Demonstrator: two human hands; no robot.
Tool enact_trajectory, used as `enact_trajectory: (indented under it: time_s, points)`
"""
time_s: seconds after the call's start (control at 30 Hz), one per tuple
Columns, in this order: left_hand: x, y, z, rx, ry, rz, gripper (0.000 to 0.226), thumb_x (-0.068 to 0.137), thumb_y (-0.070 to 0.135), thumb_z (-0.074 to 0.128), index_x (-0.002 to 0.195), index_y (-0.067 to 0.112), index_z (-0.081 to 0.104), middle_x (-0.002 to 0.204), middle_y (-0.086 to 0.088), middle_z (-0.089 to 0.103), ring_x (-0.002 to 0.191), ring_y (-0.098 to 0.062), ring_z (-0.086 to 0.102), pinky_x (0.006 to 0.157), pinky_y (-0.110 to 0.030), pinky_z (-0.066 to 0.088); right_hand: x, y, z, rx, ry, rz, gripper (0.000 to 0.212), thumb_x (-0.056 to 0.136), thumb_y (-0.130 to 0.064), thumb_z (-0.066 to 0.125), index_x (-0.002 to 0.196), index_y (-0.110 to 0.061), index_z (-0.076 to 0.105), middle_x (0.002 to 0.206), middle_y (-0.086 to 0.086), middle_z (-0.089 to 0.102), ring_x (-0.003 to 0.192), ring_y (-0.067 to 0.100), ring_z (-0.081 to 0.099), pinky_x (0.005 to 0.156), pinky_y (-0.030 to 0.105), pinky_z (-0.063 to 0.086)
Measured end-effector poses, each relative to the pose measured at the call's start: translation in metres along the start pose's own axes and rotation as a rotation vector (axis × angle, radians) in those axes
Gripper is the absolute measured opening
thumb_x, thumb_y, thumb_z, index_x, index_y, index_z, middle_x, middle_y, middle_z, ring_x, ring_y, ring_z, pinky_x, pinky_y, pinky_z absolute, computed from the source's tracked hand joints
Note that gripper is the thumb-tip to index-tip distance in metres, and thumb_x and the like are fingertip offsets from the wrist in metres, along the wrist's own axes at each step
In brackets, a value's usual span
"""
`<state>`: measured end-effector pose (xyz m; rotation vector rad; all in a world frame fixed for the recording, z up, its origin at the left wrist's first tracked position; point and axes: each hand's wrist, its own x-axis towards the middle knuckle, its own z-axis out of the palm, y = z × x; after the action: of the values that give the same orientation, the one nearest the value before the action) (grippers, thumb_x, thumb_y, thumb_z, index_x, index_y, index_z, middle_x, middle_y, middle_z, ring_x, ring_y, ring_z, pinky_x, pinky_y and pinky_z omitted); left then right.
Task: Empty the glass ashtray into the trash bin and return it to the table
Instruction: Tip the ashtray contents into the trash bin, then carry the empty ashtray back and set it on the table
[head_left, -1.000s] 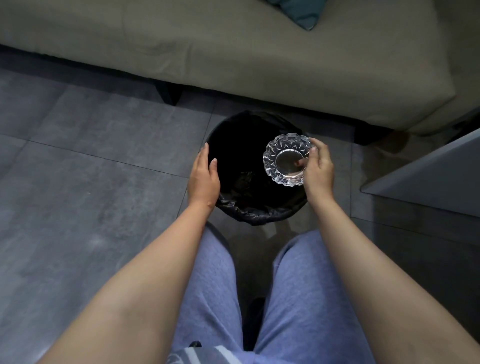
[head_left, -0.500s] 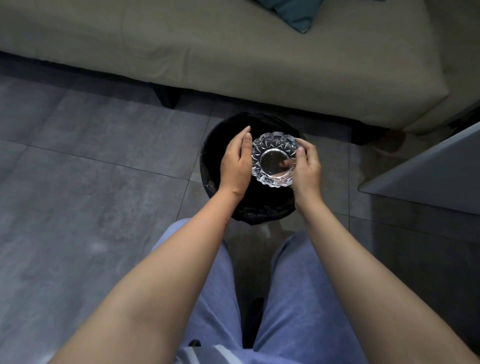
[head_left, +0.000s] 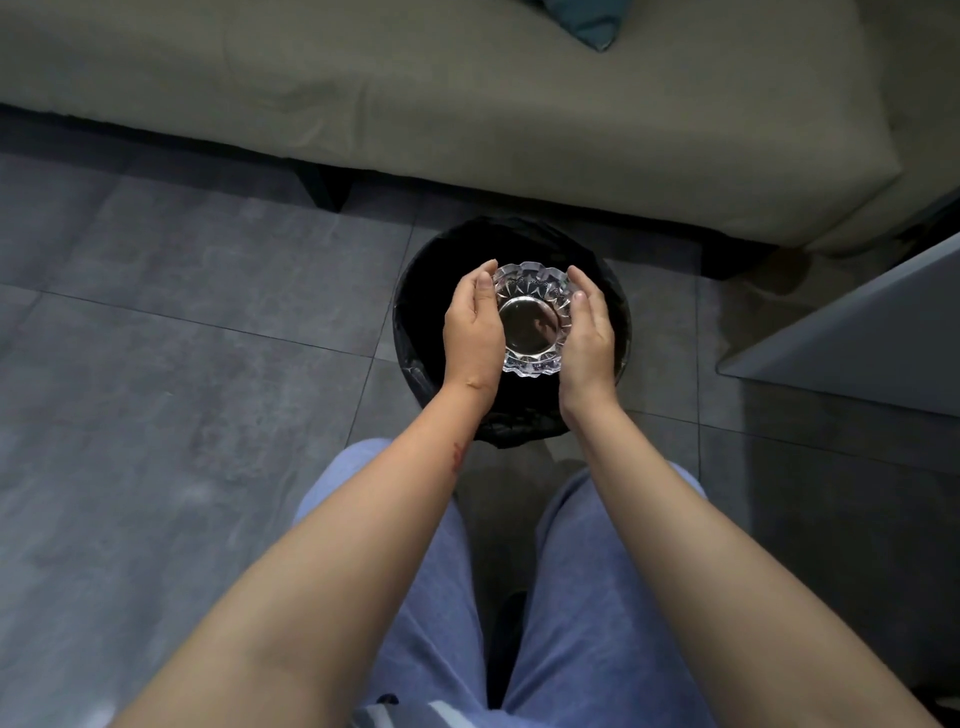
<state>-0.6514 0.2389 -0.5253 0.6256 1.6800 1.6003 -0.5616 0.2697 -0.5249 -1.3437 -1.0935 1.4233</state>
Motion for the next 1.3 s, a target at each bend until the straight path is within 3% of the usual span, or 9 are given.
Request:
enact_trajectory:
  time_s: [0.17,0.33,0.43,0.57,0.7,0.87,1.0,1.2,1.3]
  points:
    - [-0.005,0.018,0.002,0.029,0.030,0.001,0.035,0.104,0.023,0.037,0.127,0.009,0.059,0.125,-0.006,0.066,0.119,-0.016,0.060,0.106,-0.037,0.047,-0.005,-0.022,0.001,-0.004,0.051,-0.004,0.036,0.104,-0.018,0.034,0.132,-0.011,0.056,0.129,-0.001,0.059,0.120,0.014,0.057,0.105,0.040,0.048]
    - [-0.024,0.103,0.004,0.089,0.007,0.025,0.035,0.102,0.023,0.037,0.126,0.010,0.061,0.125,-0.005,0.066,0.120,-0.016,0.060,0.106,-0.036,0.046,-0.028,-0.098,0.000,-0.006,0.074,0.027,0.034,0.098,-0.024,0.038,0.122,-0.023,0.062,0.120,-0.004,0.066,0.115,0.017,0.062,0.106,0.048,0.046]
    - [-0.039,0.166,0.007,0.114,-0.017,0.027,0.034,0.103,0.022,0.038,0.125,0.012,0.062,0.125,-0.004,0.067,0.119,-0.014,0.060,0.106,-0.035,0.046,-0.048,-0.159,-0.002,0.040,0.092,0.036,0.031,0.101,-0.019,0.038,0.120,-0.023,0.062,0.105,-0.011,0.067,0.101,0.012,0.063,0.102,0.045,0.049]
    - [-0.062,0.255,0.015,0.109,-0.060,0.013,0.034,0.103,0.020,0.038,0.125,0.010,0.062,0.124,-0.004,0.067,0.119,-0.015,0.060,0.106,-0.035,0.046,-0.076,-0.248,-0.008,0.064,0.142,0.052,0.032,0.102,-0.012,0.036,0.124,-0.013,0.060,0.089,-0.010,0.063,0.082,0.006,0.060,0.081,0.023,0.051]
    - [-0.091,0.346,0.025,0.089,-0.128,0.006,0.034,0.103,0.021,0.037,0.125,0.011,0.061,0.125,-0.005,0.066,0.120,-0.018,0.060,0.106,-0.041,0.046,-0.110,-0.343,-0.019,0.097,0.191,0.049,0.031,0.102,-0.011,0.036,0.123,-0.011,0.059,0.100,-0.004,0.065,0.089,0.010,0.062,0.079,0.019,0.052]
    - [-0.132,0.444,0.041,0.077,-0.238,0.005,0.034,0.103,0.021,0.037,0.126,0.011,0.060,0.124,-0.003,0.066,0.120,-0.018,0.060,0.107,-0.040,0.045,-0.154,-0.438,-0.039,0.079,0.311,-0.020,0.031,0.096,-0.021,0.040,0.114,-0.024,0.064,0.127,0.011,0.061,0.117,0.023,0.060,0.104,0.042,0.048]
    - [-0.168,0.495,0.054,0.061,-0.346,0.011,0.034,0.104,0.018,0.036,0.128,0.007,0.059,0.120,0.000,0.064,0.118,-0.017,0.059,0.107,-0.036,0.046,-0.189,-0.489,-0.065,0.102,0.401,-0.043,0.034,0.101,-0.011,0.038,0.125,-0.010,0.061,0.124,0.004,0.061,0.106,0.008,0.060,0.089,0.015,0.050]
    - [-0.226,0.527,0.076,0.040,-0.532,0.031,0.033,0.104,0.016,0.037,0.130,0.004,0.053,0.119,-0.001,0.060,0.110,-0.010,0.057,0.103,-0.024,0.045,-0.241,-0.524,-0.111,0.126,0.611,-0.103,0.034,0.100,-0.010,0.039,0.124,-0.010,0.063,0.128,0.003,0.062,0.119,0.014,0.057,0.095,0.017,0.047]
    - [-0.258,0.531,0.091,0.064,-0.641,0.038,0.030,0.103,0.017,0.039,0.128,0.007,0.051,0.116,0.001,0.058,0.108,-0.011,0.056,0.101,-0.028,0.045,-0.270,-0.532,-0.140,0.149,0.729,-0.123,0.032,0.099,-0.012,0.042,0.121,-0.011,0.064,0.119,-0.003,0.064,0.103,0.002,0.061,0.086,0.015,0.049]
